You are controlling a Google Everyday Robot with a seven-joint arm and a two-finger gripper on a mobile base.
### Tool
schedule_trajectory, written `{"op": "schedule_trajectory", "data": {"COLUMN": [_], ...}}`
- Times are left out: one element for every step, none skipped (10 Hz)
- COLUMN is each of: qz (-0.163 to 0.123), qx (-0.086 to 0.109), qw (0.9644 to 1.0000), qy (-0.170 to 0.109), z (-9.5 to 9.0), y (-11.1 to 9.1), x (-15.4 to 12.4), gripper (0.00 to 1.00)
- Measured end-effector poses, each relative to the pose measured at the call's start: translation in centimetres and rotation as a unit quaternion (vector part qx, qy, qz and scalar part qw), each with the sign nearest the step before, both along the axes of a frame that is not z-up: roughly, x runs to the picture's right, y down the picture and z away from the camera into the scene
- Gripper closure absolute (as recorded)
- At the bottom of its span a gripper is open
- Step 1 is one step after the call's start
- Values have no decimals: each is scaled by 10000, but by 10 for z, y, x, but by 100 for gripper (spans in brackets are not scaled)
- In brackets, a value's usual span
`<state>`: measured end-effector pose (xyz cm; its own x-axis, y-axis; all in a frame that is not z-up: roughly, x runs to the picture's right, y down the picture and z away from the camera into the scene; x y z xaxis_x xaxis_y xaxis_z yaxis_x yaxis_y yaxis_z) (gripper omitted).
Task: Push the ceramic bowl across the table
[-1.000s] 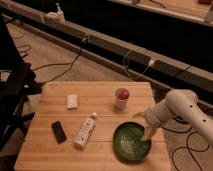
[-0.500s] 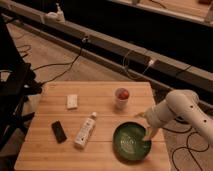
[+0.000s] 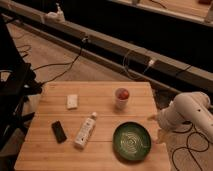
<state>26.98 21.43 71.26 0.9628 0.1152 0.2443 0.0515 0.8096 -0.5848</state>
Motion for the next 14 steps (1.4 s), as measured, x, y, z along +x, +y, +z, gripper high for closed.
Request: {"op": "schedule_trajectory", "data": {"qz": [-30,-65,-113,-137,-145,-126,-125,-126,-125,-129,-140,-190,-259,-292], "qx": [6,34,55,76,82,74,77,76,77,76,75,79,68,57], "qw": [9999,9997,9995,9992,9988,9988,9988,9988,9988,9989,9988,9986,9978,9971], "qy": [140,223,298,373,452,459,457,457,457,455,457,497,607,693], "z": [4,9,16,24,30,34,34,34,34,34,34,34,36,38], "y": [4,6,10,14,20,23,23,23,23,23,23,23,25,25], "x": [11,17,22,27,34,35,34,34,34,34,34,36,42,46], "gripper": [28,28,28,28,28,28,28,25,21,21,27,35,47,57]}}
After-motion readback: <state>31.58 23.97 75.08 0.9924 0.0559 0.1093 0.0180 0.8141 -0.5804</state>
